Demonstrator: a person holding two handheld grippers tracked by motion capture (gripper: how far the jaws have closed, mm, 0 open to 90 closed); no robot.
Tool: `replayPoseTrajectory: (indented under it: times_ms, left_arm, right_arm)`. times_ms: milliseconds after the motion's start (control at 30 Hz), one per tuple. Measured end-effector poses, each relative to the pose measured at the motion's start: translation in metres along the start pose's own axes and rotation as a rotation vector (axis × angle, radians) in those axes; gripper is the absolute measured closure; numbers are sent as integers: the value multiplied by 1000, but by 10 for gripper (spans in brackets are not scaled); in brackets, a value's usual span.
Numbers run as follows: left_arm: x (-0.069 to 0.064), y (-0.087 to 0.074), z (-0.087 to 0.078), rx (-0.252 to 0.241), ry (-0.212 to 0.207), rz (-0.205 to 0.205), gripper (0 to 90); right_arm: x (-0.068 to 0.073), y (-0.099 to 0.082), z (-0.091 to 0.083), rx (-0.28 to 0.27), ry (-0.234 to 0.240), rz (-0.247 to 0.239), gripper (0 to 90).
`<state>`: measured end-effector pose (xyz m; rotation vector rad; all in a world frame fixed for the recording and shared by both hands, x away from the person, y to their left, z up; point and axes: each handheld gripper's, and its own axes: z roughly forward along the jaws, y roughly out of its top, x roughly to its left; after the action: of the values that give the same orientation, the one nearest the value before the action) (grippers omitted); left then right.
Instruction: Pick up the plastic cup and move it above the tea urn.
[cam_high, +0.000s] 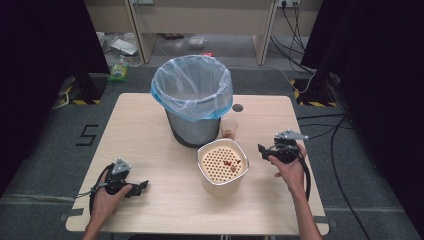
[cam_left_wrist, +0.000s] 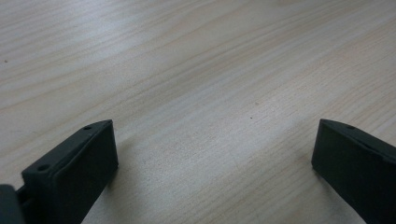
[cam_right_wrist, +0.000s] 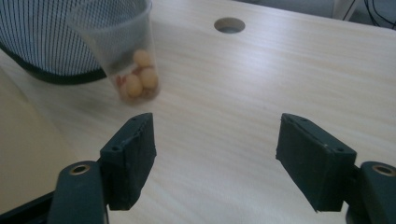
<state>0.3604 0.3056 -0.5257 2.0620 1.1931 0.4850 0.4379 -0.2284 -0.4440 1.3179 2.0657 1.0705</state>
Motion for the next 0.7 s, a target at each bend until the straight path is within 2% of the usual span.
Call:
replayPoseTrajectory:
  times_ms: [67, 100, 133, 333, 467, 500, 700]
  left_arm:
    - [0, 0, 0, 0, 0, 0, 0]
    - [0, 0, 0, 0, 0, 0, 0]
    - [0, 0, 0, 0, 0, 0, 0]
    - [0, 0, 0, 0, 0, -1, 0]
    - [0, 0, 0, 1, 0, 0, 0]
    - [0, 0, 0, 0, 0, 0, 0]
    - [0, 0, 0, 1, 0, 0, 0]
  right_arm:
    - [1, 15, 7, 7, 12, -14, 316]
    - [1, 15, 7, 7, 12, -14, 316]
    - [2, 25, 11, 10, 17, -21, 327]
    - [10, 48, 23, 16, 41, -34, 379]
    - [14, 57, 31, 22, 58, -34, 414]
    - [17, 61, 37, 25, 72, -32, 439]
    - [26, 73, 49, 29, 84, -50, 499]
